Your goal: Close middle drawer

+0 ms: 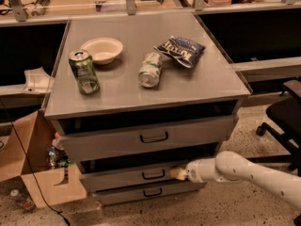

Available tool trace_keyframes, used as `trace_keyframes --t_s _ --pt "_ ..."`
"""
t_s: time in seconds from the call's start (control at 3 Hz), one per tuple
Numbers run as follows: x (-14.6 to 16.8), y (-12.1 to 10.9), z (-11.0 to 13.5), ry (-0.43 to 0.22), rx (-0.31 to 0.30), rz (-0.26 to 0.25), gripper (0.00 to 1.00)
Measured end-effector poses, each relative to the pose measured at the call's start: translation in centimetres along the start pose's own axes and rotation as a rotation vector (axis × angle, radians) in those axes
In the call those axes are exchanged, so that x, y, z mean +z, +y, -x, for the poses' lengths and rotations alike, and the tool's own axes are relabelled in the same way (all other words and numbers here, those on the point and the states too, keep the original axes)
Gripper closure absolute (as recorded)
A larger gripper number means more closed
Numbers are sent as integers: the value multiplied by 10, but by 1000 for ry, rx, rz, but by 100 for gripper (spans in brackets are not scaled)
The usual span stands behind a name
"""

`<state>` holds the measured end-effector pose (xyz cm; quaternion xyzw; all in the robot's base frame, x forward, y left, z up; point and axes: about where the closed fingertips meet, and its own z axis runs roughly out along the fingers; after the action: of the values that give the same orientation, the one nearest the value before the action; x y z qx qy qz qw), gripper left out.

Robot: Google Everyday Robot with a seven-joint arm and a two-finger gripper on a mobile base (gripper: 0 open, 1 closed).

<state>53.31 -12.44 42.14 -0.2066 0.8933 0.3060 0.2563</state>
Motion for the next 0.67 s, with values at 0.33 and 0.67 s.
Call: trace_keyframes --t_s 0.33,0.67 --pt "3 3 1 -11 -5 4 100" --pt "9 12 5 -36 -26 13 100"
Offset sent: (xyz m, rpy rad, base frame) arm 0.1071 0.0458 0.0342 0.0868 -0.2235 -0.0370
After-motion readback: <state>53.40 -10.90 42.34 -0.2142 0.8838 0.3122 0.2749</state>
